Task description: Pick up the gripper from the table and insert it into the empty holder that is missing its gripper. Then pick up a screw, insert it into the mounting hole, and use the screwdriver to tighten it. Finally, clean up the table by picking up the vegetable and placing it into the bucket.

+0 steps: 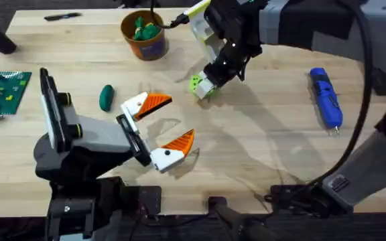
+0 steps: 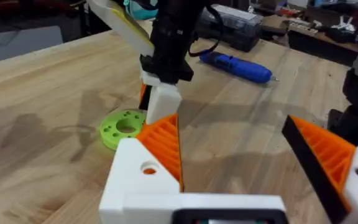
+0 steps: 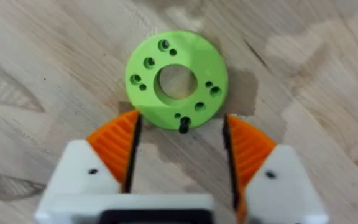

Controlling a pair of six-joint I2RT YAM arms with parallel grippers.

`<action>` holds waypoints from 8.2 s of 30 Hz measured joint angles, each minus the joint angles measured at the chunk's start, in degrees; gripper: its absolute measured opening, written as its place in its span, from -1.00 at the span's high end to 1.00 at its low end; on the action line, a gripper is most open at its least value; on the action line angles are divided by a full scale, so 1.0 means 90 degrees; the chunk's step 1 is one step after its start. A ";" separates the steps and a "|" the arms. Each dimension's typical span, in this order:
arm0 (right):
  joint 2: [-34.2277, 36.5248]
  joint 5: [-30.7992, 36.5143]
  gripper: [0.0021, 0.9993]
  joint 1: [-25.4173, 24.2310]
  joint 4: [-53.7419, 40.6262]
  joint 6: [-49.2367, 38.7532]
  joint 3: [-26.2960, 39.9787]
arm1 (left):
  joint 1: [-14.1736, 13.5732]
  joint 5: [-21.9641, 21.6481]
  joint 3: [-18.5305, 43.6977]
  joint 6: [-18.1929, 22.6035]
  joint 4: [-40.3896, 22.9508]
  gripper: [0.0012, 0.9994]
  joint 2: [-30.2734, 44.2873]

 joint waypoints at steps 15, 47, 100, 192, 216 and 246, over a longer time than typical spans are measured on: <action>0.0000 0.0000 0.13 0.0000 0.0002 0.0015 0.0000 | 0.0000 0.0000 0.0000 0.0000 -0.0002 -0.97 0.0000; 0.0003 -0.0124 0.99 -0.0091 0.0000 0.0034 -0.0002 | 0.0000 0.0000 0.0000 0.0000 0.0000 -0.97 0.0000; -0.0498 -0.0141 0.99 0.2302 -0.3560 0.0073 0.3912 | 0.0000 0.0000 0.0000 0.0002 0.0000 -0.97 0.0000; 0.1484 -0.0141 0.99 0.3036 -0.4493 0.0496 0.6528 | 0.0000 0.0010 0.0000 0.0000 -0.0005 -0.97 0.0002; 0.1610 -0.0146 0.99 0.3036 -0.4568 0.0496 0.6557 | 0.0000 0.0024 0.0000 -0.0051 -0.0010 -0.97 0.0002; 0.1610 -0.0108 0.99 0.3150 -0.4573 0.0493 0.6557 | 0.0000 0.0041 0.0000 -0.0017 -0.0007 -0.97 0.0002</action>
